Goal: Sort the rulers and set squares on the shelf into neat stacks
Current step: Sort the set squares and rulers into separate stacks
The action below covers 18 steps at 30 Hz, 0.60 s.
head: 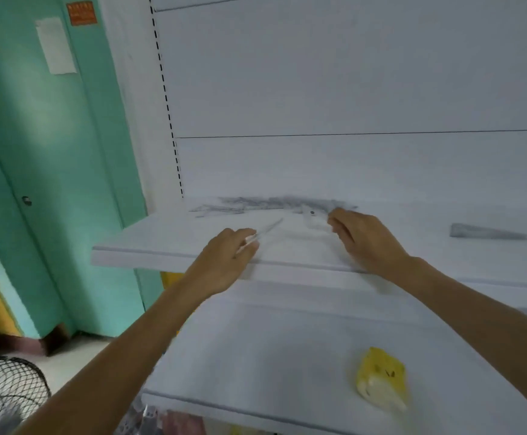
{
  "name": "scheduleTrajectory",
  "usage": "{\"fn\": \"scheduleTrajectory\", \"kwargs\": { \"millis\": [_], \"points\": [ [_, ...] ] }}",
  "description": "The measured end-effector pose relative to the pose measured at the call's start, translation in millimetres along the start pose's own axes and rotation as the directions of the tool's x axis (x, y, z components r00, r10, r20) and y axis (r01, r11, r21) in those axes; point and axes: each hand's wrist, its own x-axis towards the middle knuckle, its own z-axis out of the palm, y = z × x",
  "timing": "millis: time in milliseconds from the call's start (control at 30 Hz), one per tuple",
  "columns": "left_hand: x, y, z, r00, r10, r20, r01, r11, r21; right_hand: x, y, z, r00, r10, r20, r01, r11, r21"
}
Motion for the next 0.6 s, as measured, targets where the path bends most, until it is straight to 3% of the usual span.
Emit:
{"fn": "scheduleTrajectory", "kwargs": {
  "millis": [300, 433, 600],
  "points": [
    [55, 115, 96, 0.986, 0.165, 0.020, -0.163, 0.984, -0.077, -66, 142, -64, 0.960, 0.280, -0.014, -0.280, 0.960, -0.004],
    [77, 182, 151, 0.980, 0.196, 0.031, -0.191, 0.973, -0.129, -99, 210, -105, 0.948, 0.318, 0.027, -0.318, 0.948, -0.009],
    [95, 252, 218, 0.971, 0.233, 0.049, -0.223, 0.963, -0.149, -140, 288, -153, 0.936, 0.349, -0.034, -0.350, 0.937, -0.011]
  ]
}}
